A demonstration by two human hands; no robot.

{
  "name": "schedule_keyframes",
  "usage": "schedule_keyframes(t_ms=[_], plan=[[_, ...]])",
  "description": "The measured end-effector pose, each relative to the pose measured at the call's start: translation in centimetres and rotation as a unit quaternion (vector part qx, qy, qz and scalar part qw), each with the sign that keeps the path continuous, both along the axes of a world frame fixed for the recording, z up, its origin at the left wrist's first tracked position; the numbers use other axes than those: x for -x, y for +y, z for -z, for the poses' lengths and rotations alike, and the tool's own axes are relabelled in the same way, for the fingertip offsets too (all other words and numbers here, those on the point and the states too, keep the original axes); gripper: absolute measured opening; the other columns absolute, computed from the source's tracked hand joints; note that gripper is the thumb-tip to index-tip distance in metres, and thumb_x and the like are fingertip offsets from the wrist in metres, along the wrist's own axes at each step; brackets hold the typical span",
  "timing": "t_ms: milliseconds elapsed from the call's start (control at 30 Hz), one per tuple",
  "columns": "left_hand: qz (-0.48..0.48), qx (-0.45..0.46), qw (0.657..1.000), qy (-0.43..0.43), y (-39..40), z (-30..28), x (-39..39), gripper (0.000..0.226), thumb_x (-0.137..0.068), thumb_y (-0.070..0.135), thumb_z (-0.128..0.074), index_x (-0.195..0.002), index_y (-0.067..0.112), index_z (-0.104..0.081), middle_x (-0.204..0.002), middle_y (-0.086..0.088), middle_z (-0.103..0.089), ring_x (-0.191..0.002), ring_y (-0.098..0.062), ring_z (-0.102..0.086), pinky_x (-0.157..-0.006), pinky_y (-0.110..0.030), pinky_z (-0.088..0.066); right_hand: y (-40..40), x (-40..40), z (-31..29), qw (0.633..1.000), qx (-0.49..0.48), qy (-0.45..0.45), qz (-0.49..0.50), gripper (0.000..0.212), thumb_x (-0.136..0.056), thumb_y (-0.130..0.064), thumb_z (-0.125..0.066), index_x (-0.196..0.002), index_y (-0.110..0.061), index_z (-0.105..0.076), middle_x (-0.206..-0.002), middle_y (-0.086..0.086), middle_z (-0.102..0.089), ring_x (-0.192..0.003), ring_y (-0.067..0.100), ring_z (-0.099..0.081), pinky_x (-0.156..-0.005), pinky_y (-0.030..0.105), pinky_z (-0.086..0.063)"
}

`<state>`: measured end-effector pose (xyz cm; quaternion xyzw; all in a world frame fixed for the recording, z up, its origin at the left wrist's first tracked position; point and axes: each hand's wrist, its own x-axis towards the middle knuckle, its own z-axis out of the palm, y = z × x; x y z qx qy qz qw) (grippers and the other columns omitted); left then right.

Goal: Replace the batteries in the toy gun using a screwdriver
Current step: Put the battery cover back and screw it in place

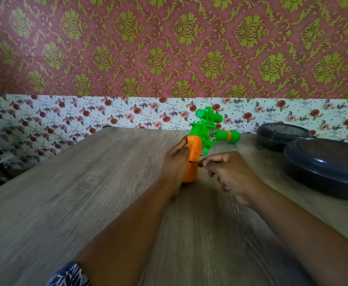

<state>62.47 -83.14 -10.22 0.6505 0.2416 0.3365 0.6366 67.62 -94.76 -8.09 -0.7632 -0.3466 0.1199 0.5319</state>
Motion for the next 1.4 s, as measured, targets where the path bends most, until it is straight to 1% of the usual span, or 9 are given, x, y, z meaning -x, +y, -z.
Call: schedule_keyframes(t_ms=[233,367,533,667,833,933,1033,1133,1400], plan=[[0.006,0.031,0.999,-0.022,0.4,0.2,-0.1,0.042,-0.098,0.021,-0.044,-0.14,0.024,-0.046,-0.148,-0.006,-0.044,-0.129,-0.024,-0.046,-0.11,-0.046,-0.036,0.0,0.1,0.5,0.866,0.12,-0.485,-0.013,0.024,-0.091,-0.024,-0.05,-0.111,-0.022,-0.063,-0.105,0.0,-0.065,-0.094,0.025,-0.061,-0.076,0.037,-0.05],[0.024,0.02,0.999,-0.034,0.2,0.3,-0.1,0.044,-0.099,0.019,-0.043,-0.143,0.019,-0.041,-0.151,-0.006,-0.038,-0.133,-0.022,-0.042,-0.112,-0.041,-0.034,-0.1,0.3,0.4,0.754,0.172,-0.633,0.018,0.016,-0.068,-0.015,-0.07,-0.083,-0.018,-0.066,-0.067,0.0,-0.061,-0.047,0.022,-0.059,-0.038,0.024,-0.038],[0.013,0.008,1.0,-0.016,0.0,0.1,-0.3,0.044,-0.101,0.022,-0.039,-0.145,0.025,-0.038,-0.153,-0.004,-0.036,-0.135,-0.024,-0.041,-0.112,-0.04,-0.033,0.0,0.4,0.5,0.717,0.179,-0.672,0.039,0.031,-0.066,-0.019,-0.034,-0.069,-0.018,-0.065,-0.048,-0.002,-0.053,-0.031,0.019,-0.049,-0.038,0.015,-0.017],[0.002,-0.032,0.999,0.002,-0.1,0.2,-0.5,0.045,-0.1,0.025,-0.041,-0.145,0.026,-0.037,-0.155,-0.004,-0.031,-0.138,-0.026,-0.035,-0.113,-0.039,-0.029,0.4,0.6,1.0,0.751,0.176,-0.635,0.049,0.006,-0.063,-0.016,-0.065,-0.068,-0.016,-0.064,-0.044,0.001,-0.051,-0.03,0.021,-0.047,-0.045,0.016,-0.001],[0.009,-0.084,0.996,0.016,-0.1,0.5,-0.4,0.046,-0.1,0.027,-0.041,-0.146,0.025,-0.035,-0.154,-0.007,-0.032,-0.138,-0.025,-0.036,-0.115,-0.043,-0.029,1.1,0.4,1.8,0.921,0.058,-0.383,0.026,0.019,-0.087,-0.014,-0.049,-0.075,-0.012,-0.063,-0.065,0.01,-0.063,-0.058,0.023,-0.054,-0.049,0.031,-0.033],[0.001,-0.114,0.993,0.032,0.0,0.6,-0.5,0.045,-0.099,0.029,-0.041,-0.144,0.03,-0.037,-0.153,-0.006,-0.035,-0.135,-0.024,-0.04,-0.113,-0.042,-0.032,1.1,0.7,1.5,0.986,-0.005,-0.161,0.038,0.022,-0.088,-0.011,-0.051,-0.08,-0.001,-0.069,-0.05,0.0,-0.06,-0.045,0.01,-0.051,-0.047,0.028,-0.035],[-0.006,-0.126,0.992,0.026,0.1,0.7,-0.6,0.044,-0.1,0.027,-0.042,-0.144,0.03,-0.038,-0.134,-0.001,-0.051,-0.109,-0.008,-0.051,-0.099,-0.031,-0.039,1.1,1.5,0.7,0.982,-0.054,0.182,0.027,0.015,-0.087,-0.005,-0.048,-0.081,0.0,-0.061,-0.032,-0.007,-0.028,-0.027,0.006,-0.022,-0.036,0.015,-0.019],[0.009,-0.123,0.992,0.015,-0.1,0.8,-0.6,0.043,-0.099,0.024,-0.043,-0.143,0.028,-0.04,-0.113,0.007,-0.047,-0.086,0.002,-0.048,-0.09,-0.028,-0.04,1.2,2.0,-0.2,0.938,-0.026,0.345,-0.034,0.026,-0.092,-0.007,-0.034,-0.07,-0.014,-0.045,-0.033,-0.008,-0.023,-0.026,0.005,-0.015,-0.032,0.011,-0.016],[0.028,-0.062,0.998,0.014,0.3,0.5,-0.6,0.041,-0.1,0.022,-0.042,-0.141,0.027,-0.044,-0.151,-0.002,-0.038,-0.132,-0.021,-0.042,-0.111,-0.036,-0.031,0.3,1.2,0.4,0.992,0.003,0.119,-0.029,0.02,-0.09,-0.013,-0.053,-0.071,-0.017,-0.057,-0.047,0.003,-0.045,-0.024,0.003,-0.028,-0.03,0.012,-0.02]])
